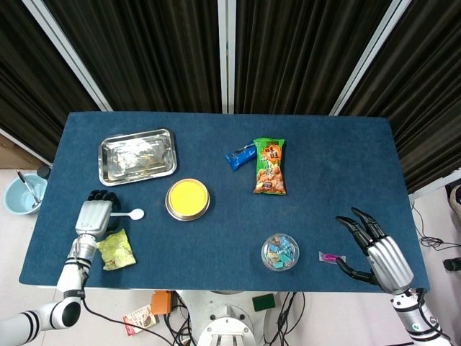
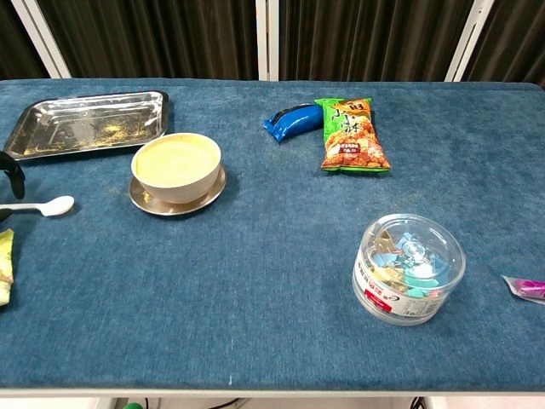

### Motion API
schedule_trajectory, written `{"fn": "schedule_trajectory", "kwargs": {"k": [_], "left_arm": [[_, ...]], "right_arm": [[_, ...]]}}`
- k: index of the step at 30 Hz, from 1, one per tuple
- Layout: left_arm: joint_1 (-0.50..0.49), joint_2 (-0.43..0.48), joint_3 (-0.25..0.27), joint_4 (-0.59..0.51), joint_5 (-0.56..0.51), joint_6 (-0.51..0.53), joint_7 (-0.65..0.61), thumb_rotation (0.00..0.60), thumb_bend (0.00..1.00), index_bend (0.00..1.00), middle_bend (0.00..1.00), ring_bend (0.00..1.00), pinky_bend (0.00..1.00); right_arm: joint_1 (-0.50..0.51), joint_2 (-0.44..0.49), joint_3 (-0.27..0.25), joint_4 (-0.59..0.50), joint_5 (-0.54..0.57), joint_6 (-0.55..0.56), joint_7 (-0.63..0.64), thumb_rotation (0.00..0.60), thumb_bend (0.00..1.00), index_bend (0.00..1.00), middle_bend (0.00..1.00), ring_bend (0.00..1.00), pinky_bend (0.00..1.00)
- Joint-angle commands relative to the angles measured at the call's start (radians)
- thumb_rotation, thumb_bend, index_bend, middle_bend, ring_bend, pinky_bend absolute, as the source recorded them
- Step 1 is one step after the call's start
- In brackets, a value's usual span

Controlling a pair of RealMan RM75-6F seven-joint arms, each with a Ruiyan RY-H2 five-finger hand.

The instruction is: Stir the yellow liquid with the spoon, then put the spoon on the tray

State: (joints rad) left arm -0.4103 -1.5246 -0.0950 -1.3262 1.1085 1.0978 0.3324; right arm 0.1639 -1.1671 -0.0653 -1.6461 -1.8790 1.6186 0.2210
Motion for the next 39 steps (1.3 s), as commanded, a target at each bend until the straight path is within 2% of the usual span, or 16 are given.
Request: {"fn": "schedule_trajectory", "kwargs": {"k": [1,7,18,30,34,39], "left_arm": [[-0.004,-0.024,-0.003,0.031,0.008,0.002,-0.005,0.600,0.33,0.47,0.25,0.14,0.13],[-0.006,-0.040,-0.013,0.061,0.006,-0.004,-0.022,0.600,0.33,0.48,0.26,0.14,0.13],[-0.004,-0.034,-0.009,0.050,0.005,-0.017,-0.016,0.600,0.34,0.50,0.26,0.14,0.13],[-0.006,-0.033,-0.013,0.053,0.000,-0.027,-0.015,0.600,0.43,0.55,0.26,0.14,0.13],[-0.004,-0.019,-0.011,0.036,0.007,-0.019,-0.006,0.600,0.47,0.56,0.26,0.14,0.13],[0.005,0.022,-0.013,-0.022,0.039,0.034,0.013,0.600,0.47,0.56,0.26,0.14,0.13]], "right_arm": [[0.000,0.000,0.000,0.001,0.001,-0.001,0.000,0.600,0.30,0.12,0.17,0.03,0.13],[-0.001,0.001,0.000,0.000,0.005,-0.002,-0.001,0.600,0.30,0.12,0.17,0.03,0.13],[-0.001,0.000,0.001,0.001,0.009,-0.005,0.002,0.600,0.30,0.12,0.17,0.03,0.13],[-0.001,0.000,0.000,0.003,0.013,-0.008,0.004,0.600,0.30,0.12,0.17,0.03,0.13],[0.000,0.001,0.000,0.002,0.013,-0.011,0.003,0.600,0.30,0.12,0.17,0.03,0.13],[0.000,0.004,0.002,0.001,0.012,-0.007,0.004,0.600,0.30,0.12,0.17,0.03,0.13]]}}
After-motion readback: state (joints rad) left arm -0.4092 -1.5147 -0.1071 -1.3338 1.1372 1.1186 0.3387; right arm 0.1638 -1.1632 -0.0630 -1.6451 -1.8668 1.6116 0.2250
